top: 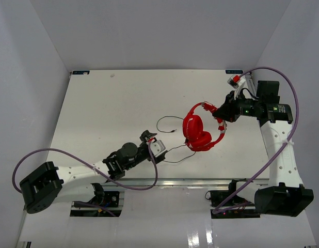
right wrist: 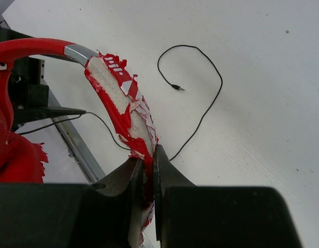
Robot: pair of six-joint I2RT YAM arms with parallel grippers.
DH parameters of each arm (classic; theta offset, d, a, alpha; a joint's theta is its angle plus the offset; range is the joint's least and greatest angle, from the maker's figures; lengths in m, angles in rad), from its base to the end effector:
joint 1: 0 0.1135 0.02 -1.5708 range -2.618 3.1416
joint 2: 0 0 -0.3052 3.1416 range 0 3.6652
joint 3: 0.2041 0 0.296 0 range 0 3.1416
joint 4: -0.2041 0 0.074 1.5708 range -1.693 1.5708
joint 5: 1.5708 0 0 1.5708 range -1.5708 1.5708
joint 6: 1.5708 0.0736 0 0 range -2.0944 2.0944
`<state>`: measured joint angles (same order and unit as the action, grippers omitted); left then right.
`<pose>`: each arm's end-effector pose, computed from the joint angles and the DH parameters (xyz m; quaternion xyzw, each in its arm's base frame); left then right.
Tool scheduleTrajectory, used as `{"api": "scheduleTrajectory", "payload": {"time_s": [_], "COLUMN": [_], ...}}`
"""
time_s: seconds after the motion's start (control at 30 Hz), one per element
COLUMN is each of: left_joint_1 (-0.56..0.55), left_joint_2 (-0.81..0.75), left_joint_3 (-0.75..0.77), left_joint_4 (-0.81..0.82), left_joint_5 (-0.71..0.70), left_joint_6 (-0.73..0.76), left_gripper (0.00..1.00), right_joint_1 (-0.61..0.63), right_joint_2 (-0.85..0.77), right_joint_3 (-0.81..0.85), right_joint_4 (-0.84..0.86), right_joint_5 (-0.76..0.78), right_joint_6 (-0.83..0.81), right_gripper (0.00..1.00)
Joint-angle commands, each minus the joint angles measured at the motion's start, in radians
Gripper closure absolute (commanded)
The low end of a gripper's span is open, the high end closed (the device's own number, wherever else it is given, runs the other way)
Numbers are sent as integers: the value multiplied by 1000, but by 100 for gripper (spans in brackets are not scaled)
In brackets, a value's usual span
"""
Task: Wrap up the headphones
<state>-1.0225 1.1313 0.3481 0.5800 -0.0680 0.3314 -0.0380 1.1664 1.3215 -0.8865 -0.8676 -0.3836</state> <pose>0.1514 -0.2383 0.1980 0.4686 0.6173 -0.1891 0.6030 0.2695 0.0459 0.4169 -0.3112 0.7868 0.2980 0.4419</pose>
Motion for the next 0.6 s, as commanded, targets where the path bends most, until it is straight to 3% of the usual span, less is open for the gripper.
{"api": "scheduleTrajectory", "payload": {"time_s": [0.0, 0.27, 0.47, 0.57], "left_joint_1": [6, 6, 7, 7], "left_joint_2": [18, -122, -162, -111], "left_joint_3": [-29, -142, -108, -73], "left_joint_4": [93, 116, 17, 24], "left_joint_5": [188, 134, 140, 219], "left_joint_6": [-60, -115, -111, -121], "left_gripper": [6, 7, 7, 9], "right_joint_1": [3, 3, 9, 19], "right_joint_2": [10, 32, 30, 25], "right_joint_3": [69, 28, 10, 6], "right_joint_4": [43, 96, 107, 113], "right_joint_5": [-64, -57, -48, -41], "right_joint_6": [60, 74, 81, 84], "right_gripper": [92, 92, 92, 92]}}
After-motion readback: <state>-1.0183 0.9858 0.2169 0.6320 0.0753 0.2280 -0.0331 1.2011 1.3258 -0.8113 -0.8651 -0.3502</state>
